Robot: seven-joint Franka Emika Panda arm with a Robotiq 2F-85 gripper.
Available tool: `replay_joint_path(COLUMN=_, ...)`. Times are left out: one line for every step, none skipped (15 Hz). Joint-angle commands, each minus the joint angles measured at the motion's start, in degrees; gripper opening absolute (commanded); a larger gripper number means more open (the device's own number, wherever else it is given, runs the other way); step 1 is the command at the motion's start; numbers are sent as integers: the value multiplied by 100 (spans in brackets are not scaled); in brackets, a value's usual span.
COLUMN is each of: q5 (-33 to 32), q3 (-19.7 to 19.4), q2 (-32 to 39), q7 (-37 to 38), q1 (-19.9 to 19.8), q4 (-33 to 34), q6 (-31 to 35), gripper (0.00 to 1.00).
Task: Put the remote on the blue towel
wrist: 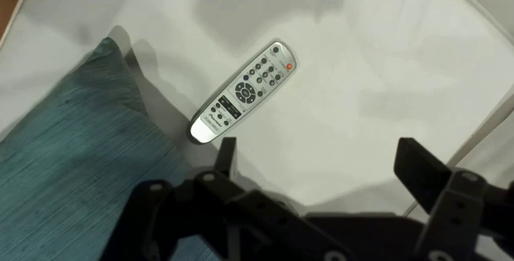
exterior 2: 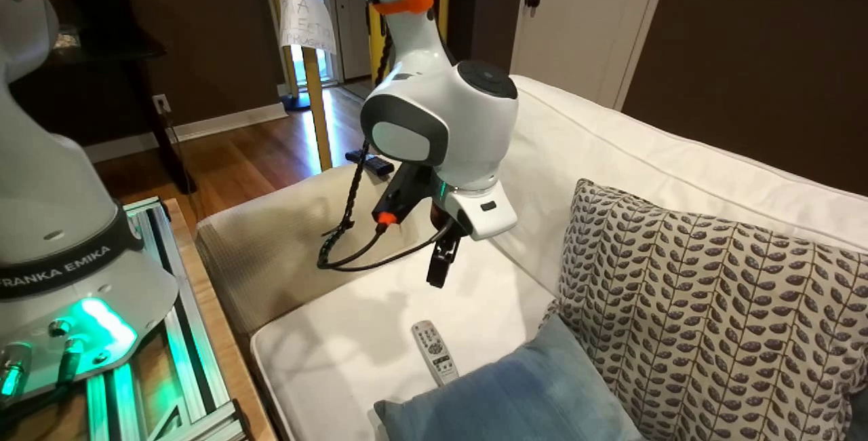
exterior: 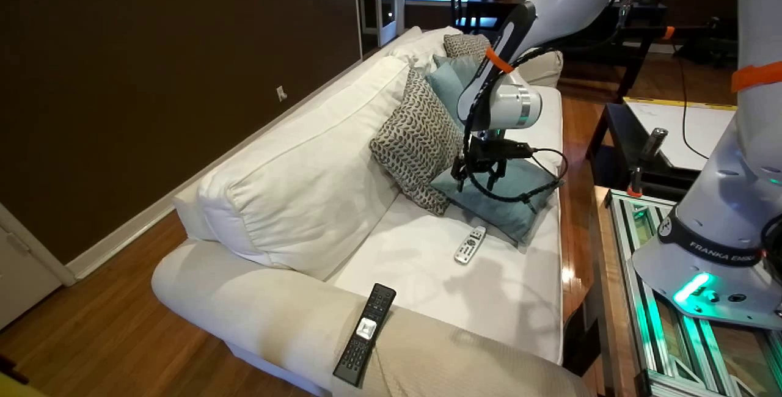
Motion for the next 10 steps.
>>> replay_joint_path(q5=852, q3=560, q2=92, q7=-478, q1=-425, q4=-198, q6=635, gripper=100)
replay_joint_path(q5=1049, q3=682, q2=170, q7=-540, q1=-510, q4=-198, q6=764, gripper=100)
replay_joint_path(q5=1236, q3=808, q2=231, q7=-593, q1=-595, q4=-203, q6=866, gripper=100)
replay_joint_path(q5=1440, q3=915, q2=291, q7=-572, q1=-675, q4=-206, q6=931, gripper=100)
replay_joint_path(q5=1602, q3=992, q2=336, q7=-587, q1=-742, q4=-244, q6=1051, gripper=100)
replay_joint_path(q5=1796, q3=1099, q2=389, q7=-620, q1=-840, q4=-261, q6=1157, gripper=100)
replay_joint_path(q5=1911, q3=1119, q2=462, q7=-559, q1=-864, q4=-314, q6=1277, gripper=100)
replay_joint_path(q5=1980, q3=1114, q2=544, q7=-494, q1=-869, q4=-361, q6=1354, gripper=100)
replay_joint_path(q5=1920, q3=1011, q2=633, q7=-397, q1=-802, q4=-449, q6=1321, gripper=100)
replay_joint_path(q5=1865, q3=933, q2=719, q7=-352, q1=-791, q4=-529, q6=1185, gripper=100)
